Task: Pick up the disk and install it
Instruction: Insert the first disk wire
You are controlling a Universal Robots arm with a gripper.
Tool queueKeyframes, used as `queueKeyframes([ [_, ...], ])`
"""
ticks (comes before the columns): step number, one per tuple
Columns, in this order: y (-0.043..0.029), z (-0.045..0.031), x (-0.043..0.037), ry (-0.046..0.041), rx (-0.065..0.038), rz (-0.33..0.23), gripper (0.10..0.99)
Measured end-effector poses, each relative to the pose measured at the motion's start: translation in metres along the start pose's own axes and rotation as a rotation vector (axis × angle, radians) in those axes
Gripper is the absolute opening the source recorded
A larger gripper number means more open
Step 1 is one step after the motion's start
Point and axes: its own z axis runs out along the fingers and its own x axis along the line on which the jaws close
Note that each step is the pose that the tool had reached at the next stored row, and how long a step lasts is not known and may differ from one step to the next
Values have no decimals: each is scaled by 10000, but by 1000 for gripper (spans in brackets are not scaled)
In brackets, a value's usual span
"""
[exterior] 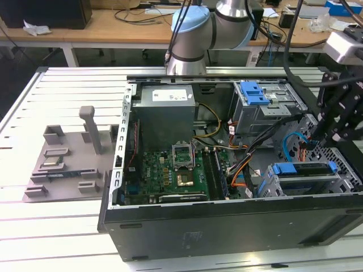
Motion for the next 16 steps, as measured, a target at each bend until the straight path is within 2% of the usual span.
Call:
queueKeyframes([
  [2, -24, 0, -91, 67, -3, 5, 361],
  [3, -42, 0, -121, 147, -5, 14, 361],
  [6, -61, 23, -142, 260, -11, 144, 361],
  [12, -69, 110, -148, 244, -18, 415, 361],
  [16, -69, 117, -148, 244, -18, 421, 361],
])
